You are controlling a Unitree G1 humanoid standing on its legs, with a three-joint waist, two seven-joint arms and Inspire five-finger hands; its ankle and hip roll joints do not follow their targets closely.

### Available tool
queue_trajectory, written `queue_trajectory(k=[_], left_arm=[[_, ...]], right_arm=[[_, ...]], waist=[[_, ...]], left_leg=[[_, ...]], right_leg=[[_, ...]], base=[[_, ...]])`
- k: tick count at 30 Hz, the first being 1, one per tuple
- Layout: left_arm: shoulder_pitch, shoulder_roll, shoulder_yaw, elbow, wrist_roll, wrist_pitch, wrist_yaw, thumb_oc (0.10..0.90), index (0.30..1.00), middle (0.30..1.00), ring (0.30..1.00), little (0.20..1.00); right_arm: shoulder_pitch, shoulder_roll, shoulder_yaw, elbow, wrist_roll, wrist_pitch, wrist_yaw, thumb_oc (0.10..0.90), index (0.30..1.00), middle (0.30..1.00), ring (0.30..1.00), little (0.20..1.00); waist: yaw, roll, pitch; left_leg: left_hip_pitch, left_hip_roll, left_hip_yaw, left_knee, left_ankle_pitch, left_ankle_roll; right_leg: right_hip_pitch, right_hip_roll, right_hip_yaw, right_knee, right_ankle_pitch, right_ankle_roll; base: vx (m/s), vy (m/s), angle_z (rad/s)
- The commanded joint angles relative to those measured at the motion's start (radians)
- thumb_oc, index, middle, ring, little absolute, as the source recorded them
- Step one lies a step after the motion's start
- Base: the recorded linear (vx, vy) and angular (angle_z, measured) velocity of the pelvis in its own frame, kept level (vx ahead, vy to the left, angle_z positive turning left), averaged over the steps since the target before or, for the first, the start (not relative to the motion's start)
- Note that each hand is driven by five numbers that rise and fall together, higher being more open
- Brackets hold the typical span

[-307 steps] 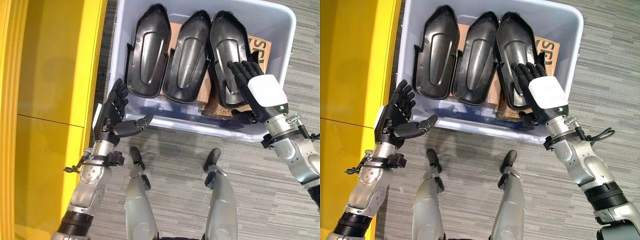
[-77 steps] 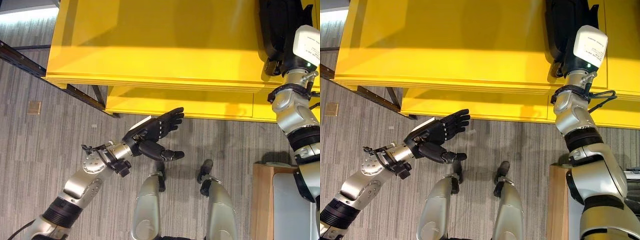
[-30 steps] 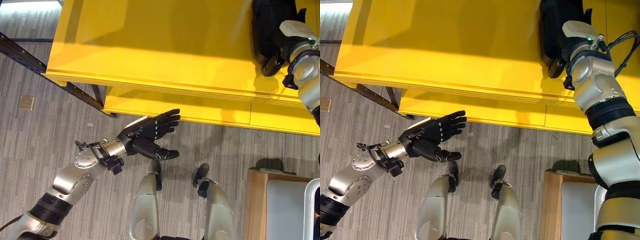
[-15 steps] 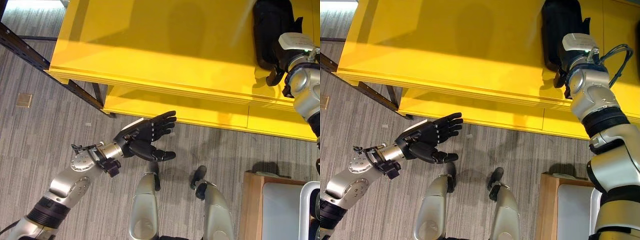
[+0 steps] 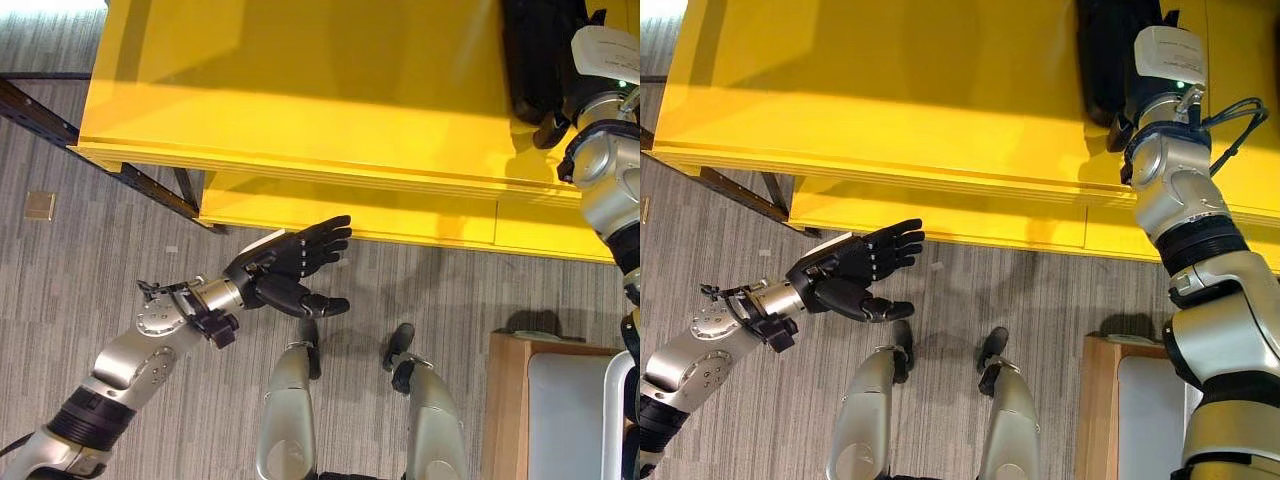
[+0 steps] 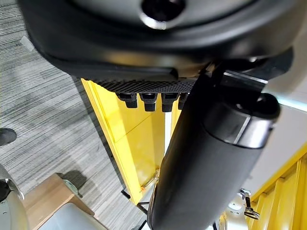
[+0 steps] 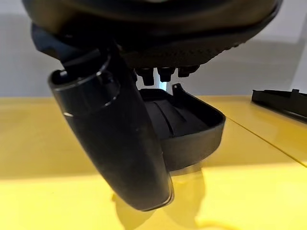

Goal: Move parts from the plastic box to the shelf.

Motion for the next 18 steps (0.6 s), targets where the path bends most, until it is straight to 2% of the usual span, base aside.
queue_trajectory(k=[1, 11, 13, 18], left_arm=[[-0.043, -0.020, 0.041, -0.146, -0.060, -0.073, -0.026, 0.900, 1.000, 1.000, 1.000, 1.000], [-0.036, -0.033, 0.037, -0.150, -0.064, -0.075, -0.011, 0.900, 1.000, 1.000, 1.000, 1.000], [-0.029, -0.036, 0.040, -0.149, -0.058, -0.075, -0.003, 0.900, 1.000, 1.000, 1.000, 1.000], [-0.038, -0.042, 0.029, -0.141, -0.057, -0.079, -0.014, 0.900, 1.000, 1.000, 1.000, 1.000]], right_arm=[[-0.076, -0.074, -0.006, -0.088, -0.048, -0.030, -0.084, 0.900, 1.000, 1.000, 1.000, 1.000], [-0.050, -0.061, -0.018, -0.199, -0.095, 0.007, -0.080, 0.900, 1.000, 1.000, 1.000, 1.000], [-0.035, -0.063, -0.025, -0.225, -0.133, -0.016, -0.092, 0.900, 1.000, 1.000, 1.000, 1.000], [-0.042, -0.049, -0.024, -0.250, -0.196, -0.004, -0.139, 0.900, 1.000, 1.000, 1.000, 1.000]], waist=[[0.017, 0.042, -0.015], [0.007, 0.050, -0.015], [0.006, 0.049, -0.015], [0.007, 0.048, -0.015]], left_leg=[[0.083, 0.020, -0.043, -0.062, 0.001, -0.054], [0.088, 0.019, -0.036, -0.045, -0.012, -0.052], [0.090, 0.021, -0.036, -0.041, -0.015, -0.050], [0.089, 0.022, -0.037, -0.045, -0.012, -0.050]], right_leg=[[0.057, -0.032, 0.001, 0.050, -0.097, 0.071], [0.054, -0.035, 0.013, 0.063, -0.106, 0.069], [0.054, -0.037, 0.012, 0.073, -0.110, 0.068], [0.052, -0.035, 0.013, 0.068, -0.107, 0.070]], base=[[0.00, 0.000, 0.00], [0.00, 0.008, 0.00], [0.00, 0.000, 0.00], [0.00, 0.000, 0.00]])
